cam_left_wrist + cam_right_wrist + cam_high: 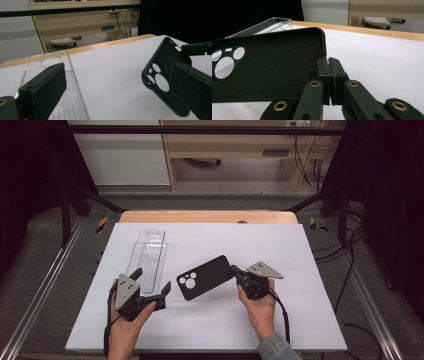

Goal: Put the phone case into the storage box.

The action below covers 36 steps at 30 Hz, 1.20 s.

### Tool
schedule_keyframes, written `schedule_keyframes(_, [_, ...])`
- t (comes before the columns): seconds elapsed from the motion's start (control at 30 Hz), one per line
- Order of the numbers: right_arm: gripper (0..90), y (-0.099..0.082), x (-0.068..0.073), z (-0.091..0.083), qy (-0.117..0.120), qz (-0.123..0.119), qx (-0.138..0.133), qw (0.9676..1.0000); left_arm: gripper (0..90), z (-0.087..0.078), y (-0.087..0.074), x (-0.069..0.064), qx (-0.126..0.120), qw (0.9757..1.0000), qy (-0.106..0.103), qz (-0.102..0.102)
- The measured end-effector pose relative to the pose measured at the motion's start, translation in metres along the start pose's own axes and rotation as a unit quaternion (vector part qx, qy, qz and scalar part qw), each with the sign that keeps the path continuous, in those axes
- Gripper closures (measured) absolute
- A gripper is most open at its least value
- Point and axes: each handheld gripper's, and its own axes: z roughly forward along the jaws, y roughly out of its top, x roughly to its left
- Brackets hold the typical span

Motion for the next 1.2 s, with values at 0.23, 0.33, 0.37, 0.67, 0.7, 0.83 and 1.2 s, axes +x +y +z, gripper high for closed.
schedule_keyframes(0.23, [88.7,-0.001,-0.001,0.0,-0.003,-0.002,-0.003,1.0,1.1,0.004,-0.003,-0.019,0.014,0.9997,-0.017,0.004])
schedule_keyframes(0.33, [88.7,0.0,-0.001,-0.001,-0.007,-0.004,-0.004,1.0,1.4,0.008,-0.004,-0.025,0.017,0.9995,-0.025,0.004])
schedule_keyframes(0.37, [88.7,-0.001,-0.001,-0.001,-0.008,-0.004,-0.003,1.0,1.6,0.008,-0.004,-0.027,0.018,0.9994,-0.029,0.002])
schedule_keyframes(0.67, [88.7,0.001,-0.003,-0.005,-0.007,0.001,-0.015,0.9999,2.4,0.014,-0.009,-0.032,0.027,0.9991,-0.032,-0.008])
schedule_keyframes(0.7, [88.7,0.001,-0.003,-0.005,-0.007,-0.001,-0.017,0.9998,2.5,0.014,-0.01,-0.033,0.029,0.9989,-0.035,-0.013])
schedule_keyframes(0.83, [88.7,0.001,-0.003,-0.006,-0.007,-0.002,-0.019,0.9998,2.8,0.016,-0.01,-0.035,0.031,0.9987,-0.038,-0.016])
schedule_keyframes(1.2, [88.7,0.002,-0.003,-0.008,-0.007,-0.004,-0.028,0.9996,8.0,0.025,-0.012,-0.04,0.04,0.9973,-0.05,-0.035])
